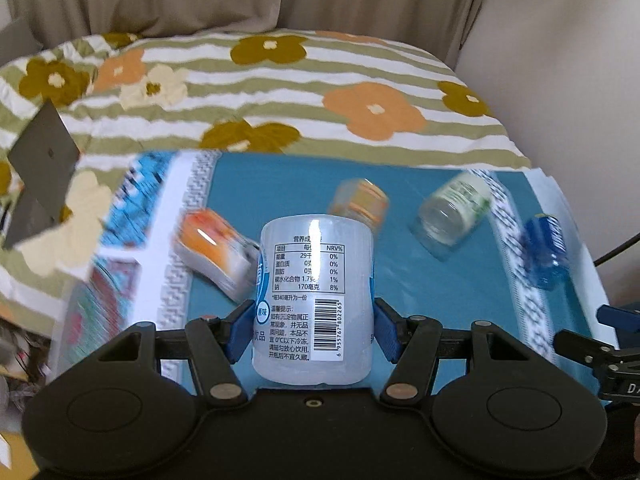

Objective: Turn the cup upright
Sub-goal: 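Lift the white cup with the left gripper and carry it over the cloth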

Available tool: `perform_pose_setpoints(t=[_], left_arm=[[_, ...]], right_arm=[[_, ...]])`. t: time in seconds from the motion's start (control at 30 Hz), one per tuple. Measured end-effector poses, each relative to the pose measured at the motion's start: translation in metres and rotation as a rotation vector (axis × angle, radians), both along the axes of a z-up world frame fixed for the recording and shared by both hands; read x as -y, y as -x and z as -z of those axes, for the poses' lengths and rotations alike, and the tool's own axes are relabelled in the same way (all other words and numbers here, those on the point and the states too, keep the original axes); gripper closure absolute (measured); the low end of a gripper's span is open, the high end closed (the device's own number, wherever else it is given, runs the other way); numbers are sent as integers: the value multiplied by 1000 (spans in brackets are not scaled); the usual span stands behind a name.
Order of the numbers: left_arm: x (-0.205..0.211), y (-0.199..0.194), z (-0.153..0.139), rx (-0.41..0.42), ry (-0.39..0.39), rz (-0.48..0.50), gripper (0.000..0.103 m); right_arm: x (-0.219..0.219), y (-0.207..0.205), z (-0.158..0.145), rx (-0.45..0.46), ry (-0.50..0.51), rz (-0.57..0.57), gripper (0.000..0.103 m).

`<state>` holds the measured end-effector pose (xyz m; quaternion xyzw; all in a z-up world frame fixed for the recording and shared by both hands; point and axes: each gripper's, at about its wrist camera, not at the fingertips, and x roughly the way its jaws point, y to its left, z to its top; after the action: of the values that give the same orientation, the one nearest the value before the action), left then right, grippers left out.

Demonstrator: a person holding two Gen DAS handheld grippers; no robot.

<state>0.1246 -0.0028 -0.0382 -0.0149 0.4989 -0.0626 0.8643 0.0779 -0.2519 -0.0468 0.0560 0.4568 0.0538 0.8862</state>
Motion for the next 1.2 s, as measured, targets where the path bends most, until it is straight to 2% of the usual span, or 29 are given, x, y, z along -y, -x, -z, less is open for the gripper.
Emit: perform_pose_setpoints(t=[0.2,0.47,0.7,0.97,1.0,1.03,1.1,1.2], left_arm=[[39,11,35,-55,48,-14,38],[71,9,78,-114,34,25,38],[84,8,95,-117,-4,47,37],[91,7,100,-121,-17,64,36],[91,7,100,-122,-19,65,31],[92,7,99,-119,-23,65,21],[93,8,97,-102,-28,68,13],[95,10,95,-94,-40,80,13]], right_arm=[[20,7,11,-23,13,-32,0],[34,12,39,-86,1,2,0],[38,15,54,-126,-14,18,0],[41,19,54,-122,-22,31,0],[40,20,53,-122,-21,32,0],[41,20,53,-122,-21,34,0],[42,21,53,-123,-24,36,0],[42,21,54,-125,-27,39,0]])
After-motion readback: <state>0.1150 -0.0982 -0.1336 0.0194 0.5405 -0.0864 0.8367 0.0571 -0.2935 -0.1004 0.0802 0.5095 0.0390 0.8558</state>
